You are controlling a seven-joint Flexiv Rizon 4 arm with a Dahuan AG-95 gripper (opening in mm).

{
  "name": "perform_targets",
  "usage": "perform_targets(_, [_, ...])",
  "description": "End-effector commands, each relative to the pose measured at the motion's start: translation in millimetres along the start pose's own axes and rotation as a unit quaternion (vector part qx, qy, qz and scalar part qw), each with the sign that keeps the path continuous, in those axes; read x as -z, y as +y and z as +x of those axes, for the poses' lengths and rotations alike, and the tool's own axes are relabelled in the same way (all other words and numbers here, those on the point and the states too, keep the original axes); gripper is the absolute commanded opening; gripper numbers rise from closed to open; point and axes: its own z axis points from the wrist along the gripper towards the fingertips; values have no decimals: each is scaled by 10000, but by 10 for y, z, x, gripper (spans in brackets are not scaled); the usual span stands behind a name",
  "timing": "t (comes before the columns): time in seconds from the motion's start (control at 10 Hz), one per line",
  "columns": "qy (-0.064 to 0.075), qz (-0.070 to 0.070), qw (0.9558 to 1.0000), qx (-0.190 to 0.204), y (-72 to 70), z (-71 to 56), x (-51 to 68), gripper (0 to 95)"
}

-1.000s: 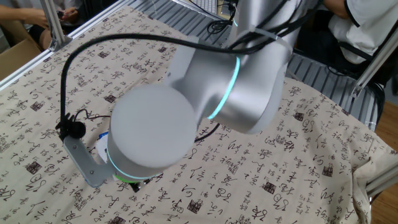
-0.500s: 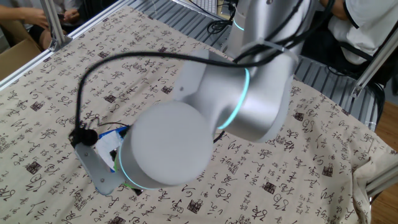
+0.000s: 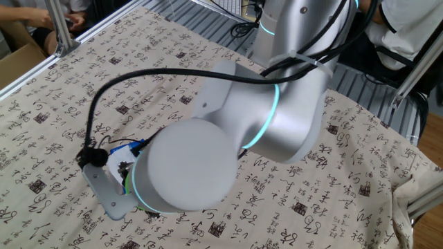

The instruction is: Pull out a napkin

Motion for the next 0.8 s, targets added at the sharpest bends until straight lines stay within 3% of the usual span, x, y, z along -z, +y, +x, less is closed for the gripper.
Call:
perform_targets(0.1, [-20,-7,10000,51,-10,-14,-28,570])
perform_targets(0.8, [-64,65,9998,156,-22,-37,-94,570])
